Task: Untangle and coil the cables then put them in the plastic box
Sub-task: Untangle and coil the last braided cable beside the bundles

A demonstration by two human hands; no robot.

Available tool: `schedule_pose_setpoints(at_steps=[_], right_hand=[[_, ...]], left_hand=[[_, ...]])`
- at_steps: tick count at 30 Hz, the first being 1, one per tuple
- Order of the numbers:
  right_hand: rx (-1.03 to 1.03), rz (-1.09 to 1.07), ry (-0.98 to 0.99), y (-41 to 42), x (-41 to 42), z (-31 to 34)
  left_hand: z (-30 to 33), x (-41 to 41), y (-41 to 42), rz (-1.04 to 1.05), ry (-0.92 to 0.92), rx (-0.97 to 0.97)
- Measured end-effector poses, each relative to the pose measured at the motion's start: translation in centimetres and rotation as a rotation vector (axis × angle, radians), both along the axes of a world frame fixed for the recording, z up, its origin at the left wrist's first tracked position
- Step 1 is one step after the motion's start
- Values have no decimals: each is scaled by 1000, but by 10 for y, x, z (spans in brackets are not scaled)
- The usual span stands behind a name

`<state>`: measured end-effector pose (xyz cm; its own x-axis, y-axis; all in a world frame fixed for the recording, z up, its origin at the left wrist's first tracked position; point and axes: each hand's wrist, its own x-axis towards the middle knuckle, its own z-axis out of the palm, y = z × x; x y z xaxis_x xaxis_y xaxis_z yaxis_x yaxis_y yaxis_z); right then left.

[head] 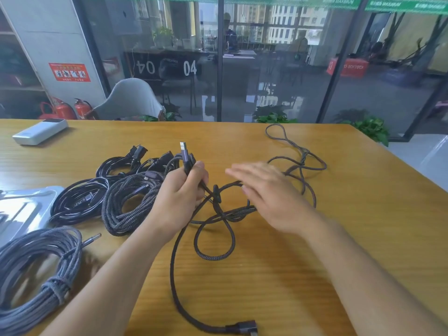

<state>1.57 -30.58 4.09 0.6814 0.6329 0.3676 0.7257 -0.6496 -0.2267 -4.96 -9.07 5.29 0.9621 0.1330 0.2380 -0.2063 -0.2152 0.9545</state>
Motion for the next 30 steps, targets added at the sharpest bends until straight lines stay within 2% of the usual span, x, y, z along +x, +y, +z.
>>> schedule_pose_setpoints(at_steps=[2, 5, 7, 10, 12, 14, 15, 17, 18, 19, 21, 23, 25, 27, 30], right_hand=[[-1, 4, 125, -1, -1, -4], [283, -87, 318, -22, 8, 3], [511, -196, 374, -45, 21, 8], [878, -553, 342, -87, 42, 5], [977, -789, 300, -114, 54, -4], [927, -907, 314, -131, 62, -13], [814, -931, 323, -135, 65, -15], [428, -972, 252, -130, 62, -14], [252, -967, 138, -122, 57, -11], [193, -900, 13, -111, 51, -7], [325, -602, -94, -78, 31, 4], [428, -255, 88, -38, 4, 15], [364, -34, 317, -5, -18, 15], [370, 40, 391, 11, -25, 8], [516, -11, 393, 11, -20, 3]], left_hand=[[-1, 0, 0, -4, 3, 32], [-1, -1, 2, 17, 5, 67], [0, 0, 5, 37, 4, 54], [3, 0, 10, 77, 9, 11], [5, -1, 13, 91, 11, -9], [6, -1, 12, 89, 11, -24], [5, -1, 11, 86, 11, -20], [5, 0, 9, 74, 10, -3], [4, 0, 9, 65, 8, -1], [3, 0, 9, 55, 8, -4], [1, 0, 9, 27, 10, -20], [0, 0, 7, -14, 10, -43], [0, 0, 6, -55, 8, -53], [0, -1, 6, -81, 9, -46], [-1, -2, 2, -129, 23, -22]])
